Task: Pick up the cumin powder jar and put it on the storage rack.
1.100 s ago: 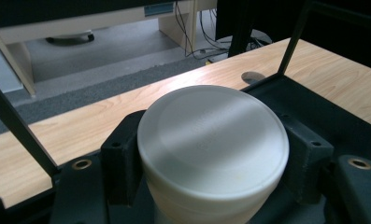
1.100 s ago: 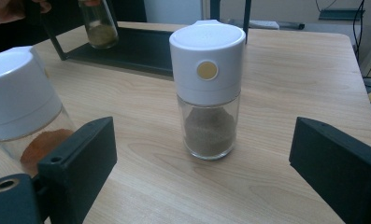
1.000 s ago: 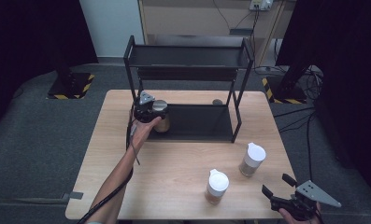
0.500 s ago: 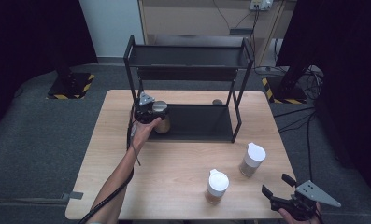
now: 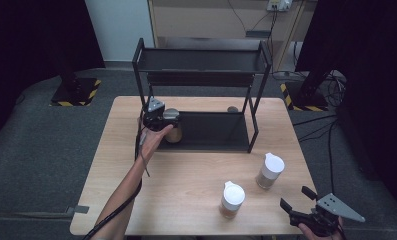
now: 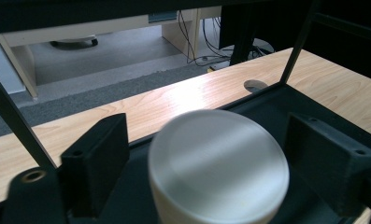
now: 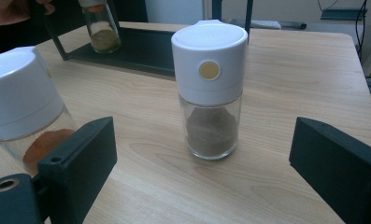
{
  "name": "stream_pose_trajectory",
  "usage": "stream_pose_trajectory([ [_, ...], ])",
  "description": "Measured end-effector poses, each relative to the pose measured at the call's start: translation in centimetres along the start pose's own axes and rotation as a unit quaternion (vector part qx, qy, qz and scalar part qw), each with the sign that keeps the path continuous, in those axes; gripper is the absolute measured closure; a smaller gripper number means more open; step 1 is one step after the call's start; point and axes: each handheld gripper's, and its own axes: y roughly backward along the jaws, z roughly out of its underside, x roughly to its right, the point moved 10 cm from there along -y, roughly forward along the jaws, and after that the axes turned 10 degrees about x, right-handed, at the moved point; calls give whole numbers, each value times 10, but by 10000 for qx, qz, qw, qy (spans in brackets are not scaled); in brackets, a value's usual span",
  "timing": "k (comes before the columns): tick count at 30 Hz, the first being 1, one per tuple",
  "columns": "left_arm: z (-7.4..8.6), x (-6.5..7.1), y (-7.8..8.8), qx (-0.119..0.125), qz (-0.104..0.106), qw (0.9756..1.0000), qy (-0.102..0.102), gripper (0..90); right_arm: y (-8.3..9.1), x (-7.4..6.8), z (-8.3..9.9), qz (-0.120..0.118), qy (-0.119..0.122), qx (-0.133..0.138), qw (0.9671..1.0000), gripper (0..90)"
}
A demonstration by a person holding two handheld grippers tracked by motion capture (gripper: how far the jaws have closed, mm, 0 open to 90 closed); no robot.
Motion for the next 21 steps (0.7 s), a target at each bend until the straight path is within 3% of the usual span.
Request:
stream_pose_trajectory([
  [5,-15,-1,3,-20,16,10000,-28,33,0,0,0,-3,1,5,10000,77],
  [13,-36,2,12,-31,115,9999,-83,11,0,0,0,-9,9,5,10000,78],
  [21,-55,12,29,7,509,9985,-186,12,0,0,0,-17,10,9,10000,77],
])
